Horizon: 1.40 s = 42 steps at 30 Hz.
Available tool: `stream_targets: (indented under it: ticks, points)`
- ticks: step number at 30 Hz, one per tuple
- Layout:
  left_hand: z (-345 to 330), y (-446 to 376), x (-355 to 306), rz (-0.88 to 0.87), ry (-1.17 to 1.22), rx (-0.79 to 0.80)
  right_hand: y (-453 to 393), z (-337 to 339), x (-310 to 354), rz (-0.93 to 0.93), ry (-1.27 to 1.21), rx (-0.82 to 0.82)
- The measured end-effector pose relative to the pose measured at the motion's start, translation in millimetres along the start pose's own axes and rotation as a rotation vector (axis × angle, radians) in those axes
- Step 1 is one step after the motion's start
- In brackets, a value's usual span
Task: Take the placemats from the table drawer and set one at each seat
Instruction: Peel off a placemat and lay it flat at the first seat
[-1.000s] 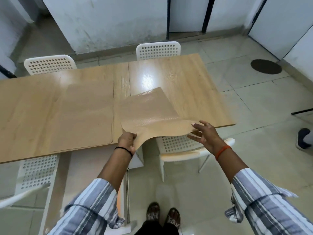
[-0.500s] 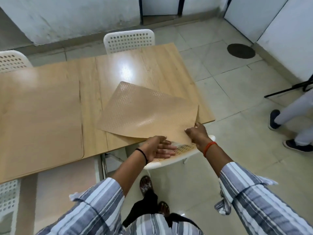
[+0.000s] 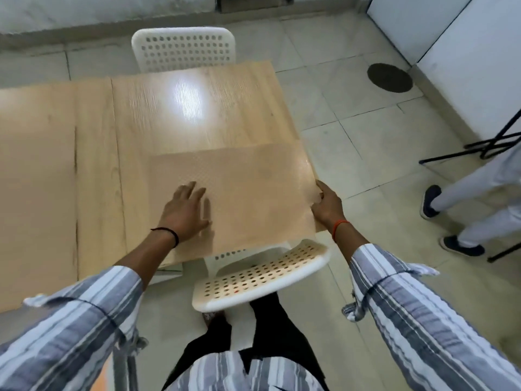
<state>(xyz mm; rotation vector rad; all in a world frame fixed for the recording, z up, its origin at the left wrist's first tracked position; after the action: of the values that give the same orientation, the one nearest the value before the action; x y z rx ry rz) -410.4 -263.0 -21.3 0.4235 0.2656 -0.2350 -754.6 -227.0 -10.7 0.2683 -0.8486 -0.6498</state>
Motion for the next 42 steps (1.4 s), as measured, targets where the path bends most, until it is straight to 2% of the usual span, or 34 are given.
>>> stream_targets:
  ticks: [5, 9, 13, 42]
  points:
    - [-15.0, -17.3, 1.0, 0.158, -0.064, 0.163, -26.6, -1.7, 2.8, 0.065, 0.200, 0.038]
    - [-18.6, -21.7, -7.2, 0.223, -0.043, 0.178, -27.3, -27.8, 6.8, 0.298, 0.534, 0.131]
    - [-18.4, -23.9, -7.3, 0.253, -0.001, 0.178, -35.6, -48.3, 6.4, 0.293, 0.672, 0.236]
    - [-11.8, -35.8, -6.0, 0.257, -0.004, 0.137, -51.6, -49.5, 28.1, 0.269, 0.700, 0.235]
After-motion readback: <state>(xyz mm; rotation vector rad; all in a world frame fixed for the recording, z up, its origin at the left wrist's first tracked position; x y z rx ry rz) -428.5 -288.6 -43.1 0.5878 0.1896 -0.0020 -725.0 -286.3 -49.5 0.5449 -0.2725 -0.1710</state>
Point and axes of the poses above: each hand's wrist, its own y-axis away from the middle knuckle, its own z-axis out of the back of the hand, x = y × z, the point moved 4 cm from there along -y, towards the middle knuckle, and after that the axes turned 3 degrees about -z, right-handed, at the moved point
